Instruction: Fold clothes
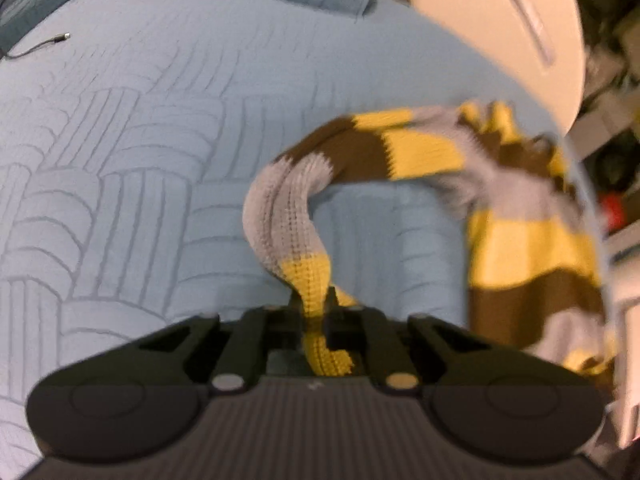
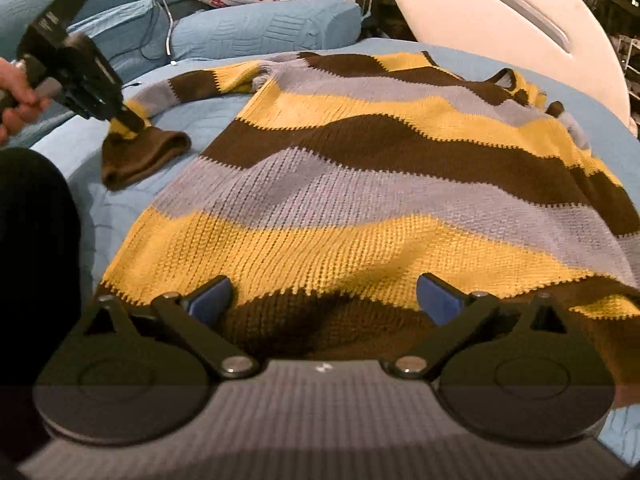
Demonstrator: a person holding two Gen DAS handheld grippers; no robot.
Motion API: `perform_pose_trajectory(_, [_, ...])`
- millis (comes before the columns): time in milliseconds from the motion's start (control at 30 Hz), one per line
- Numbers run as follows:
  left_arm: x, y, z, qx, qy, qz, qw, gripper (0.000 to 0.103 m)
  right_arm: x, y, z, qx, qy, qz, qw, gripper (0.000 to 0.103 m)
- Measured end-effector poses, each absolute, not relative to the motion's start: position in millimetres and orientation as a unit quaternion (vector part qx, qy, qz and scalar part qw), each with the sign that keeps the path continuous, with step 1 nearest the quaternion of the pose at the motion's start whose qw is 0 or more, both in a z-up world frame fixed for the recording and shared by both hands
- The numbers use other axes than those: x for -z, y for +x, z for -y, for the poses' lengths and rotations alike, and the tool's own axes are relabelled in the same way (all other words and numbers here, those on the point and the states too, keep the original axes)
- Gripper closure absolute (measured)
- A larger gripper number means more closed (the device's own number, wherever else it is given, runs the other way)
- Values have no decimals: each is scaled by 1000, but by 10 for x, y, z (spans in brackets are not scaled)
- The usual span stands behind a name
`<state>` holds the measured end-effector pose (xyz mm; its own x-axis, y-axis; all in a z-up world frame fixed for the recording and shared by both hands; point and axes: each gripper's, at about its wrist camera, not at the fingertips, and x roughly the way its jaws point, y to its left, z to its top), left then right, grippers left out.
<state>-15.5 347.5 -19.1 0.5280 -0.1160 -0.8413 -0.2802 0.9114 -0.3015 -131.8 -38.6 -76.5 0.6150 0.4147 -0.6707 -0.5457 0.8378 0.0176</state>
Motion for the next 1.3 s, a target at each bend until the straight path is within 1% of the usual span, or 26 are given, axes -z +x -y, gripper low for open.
perform_pose_trajectory(133, [-533,-453,-3427,-89,-80,-407,905,94,758,-1338,437,-268,-90,-345,895,2])
perform_pose_trajectory(167, [-856,-570,-3442,-85,-56,-389,916,94,762,-1345,462,-267,-86,-344,896,2])
perform_pose_trajectory(233, [-1189,-720,-3509,-8,-90,-402,911,90,783,-1352,509,-265,-78,-343,898,2])
perform_pose_trajectory(300, [-1250,-845,-3547,88,-129,-420,894,69,801,-1348,538,-264,-74,-345,898,2])
perform_pose_trajectory(333, [-1280,-908,-3566,135,-148,-428,881,52,805,-1348,547,-265,-72,-345,898,2])
perform_pose_trajectory(367, [-1200,-933,-3580,160,-165,-440,868,42,806,-1348,547,-265,-72,-345,897,2])
perform_pose_trajectory(400, [-1076,-917,-3573,143,-161,-455,864,23,804,-1347,540,-265,-74,-347,897,2])
perform_pose_trajectory(433, [-951,-901,-3566,125,-156,-469,860,18,801,-1346,532,-265,-76,-348,896,2])
perform_pose_trajectory(533, [-616,-765,-3578,38,-162,-496,852,19,726,-1342,522,-263,-84,-350,895,2])
perform_pose_trajectory(600, [-505,-670,-3557,6,-203,-479,854,18,591,-1356,602,-254,-81,-333,904,2])
perform_pose_trajectory(633, [-471,-624,-3535,-6,-226,-468,854,16,497,-1363,678,-245,-79,-319,912,2])
perform_pose_trajectory(700, [-455,-499,-3338,16,-249,-448,859,14,294,-1364,914,-211,-77,-282,933,2])
perform_pose_trajectory(733, [-448,-436,-3239,26,-260,-437,861,12,198,-1350,1082,-183,-73,-266,944,2])
perform_pose_trajectory(800, [-471,-282,-2954,57,-240,-429,869,10,76,-1277,1492,-122,-41,-260,957,2])
perform_pose_trajectory(867, [-448,-102,-2433,106,-200,-419,879,9,97,-1145,1862,-83,-1,-297,951,2])
perform_pose_trajectory(933, [-330,87,-2010,150,-189,-420,875,9,260,-985,2084,-95,21,-378,921,3])
perform_pose_trajectory(967, [-244,149,-1844,165,-186,-420,873,9,322,-938,2099,-107,22,-404,908,4])
perform_pose_trajectory(1033, [-27,287,-1456,195,-174,-421,869,9,404,-887,2028,-130,16,-432,892,4])
perform_pose_trajectory(1100, [148,310,-1245,196,-172,-421,869,9,481,-871,1901,-129,-16,-448,885,4])
perform_pose_trajectory(1133, [329,282,-1118,194,-172,-419,870,9,523,-864,1857,-127,-28,-458,879,4])
perform_pose_trajectory(1167, [480,249,-1049,189,-165,-423,871,9,655,-838,1793,-124,-51,-496,858,4])
perform_pose_trajectory(1200, [570,226,-1016,186,-155,-427,871,9,729,-823,1749,-122,-66,-514,846,0])
perform_pose_trajectory(1267, [625,67,-891,190,-66,-399,895,9,731,-818,1719,-120,-72,-508,850,0])
perform_pose_trajectory(1300, [605,44,-865,187,-48,-394,899,8,725,-813,1720,-117,-70,-504,853,0])
